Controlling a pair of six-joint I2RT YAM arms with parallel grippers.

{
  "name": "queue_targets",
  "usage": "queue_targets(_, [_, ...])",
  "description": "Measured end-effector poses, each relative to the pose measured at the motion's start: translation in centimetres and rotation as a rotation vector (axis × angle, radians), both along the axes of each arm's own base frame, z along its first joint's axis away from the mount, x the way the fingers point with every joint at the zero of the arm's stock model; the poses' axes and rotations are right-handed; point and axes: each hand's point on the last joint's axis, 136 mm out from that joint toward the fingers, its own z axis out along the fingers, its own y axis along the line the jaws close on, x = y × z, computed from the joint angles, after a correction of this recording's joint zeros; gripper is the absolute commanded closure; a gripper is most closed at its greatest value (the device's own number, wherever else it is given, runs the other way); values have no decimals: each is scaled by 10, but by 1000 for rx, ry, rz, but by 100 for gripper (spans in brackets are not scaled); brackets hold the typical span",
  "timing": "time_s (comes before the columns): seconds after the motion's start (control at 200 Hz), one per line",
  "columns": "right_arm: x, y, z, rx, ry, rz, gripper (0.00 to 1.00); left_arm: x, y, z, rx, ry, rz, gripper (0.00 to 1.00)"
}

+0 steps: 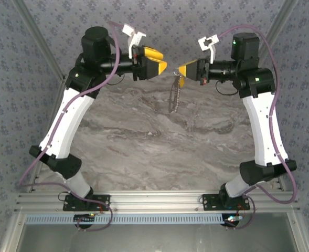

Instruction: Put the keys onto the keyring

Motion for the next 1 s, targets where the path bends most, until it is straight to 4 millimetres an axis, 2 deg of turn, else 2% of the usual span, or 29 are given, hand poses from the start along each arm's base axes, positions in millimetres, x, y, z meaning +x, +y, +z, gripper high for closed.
queue_targets(0.135, [-3, 1, -12, -25, 36, 16, 100, 8, -11, -26, 59, 67, -41, 50])
queue_targets(0.28, [-7, 2, -15, -33, 46, 30, 100, 9, -21, -42, 101, 118, -81, 51])
queue_targets(0.69, [-12, 4, -14, -22, 50, 58, 100, 1, -33, -45, 115, 138, -136, 53])
queue_targets(0.999, [-8, 0, -4, 25, 24, 55, 100, 0, -35, -52, 130, 159, -148, 55])
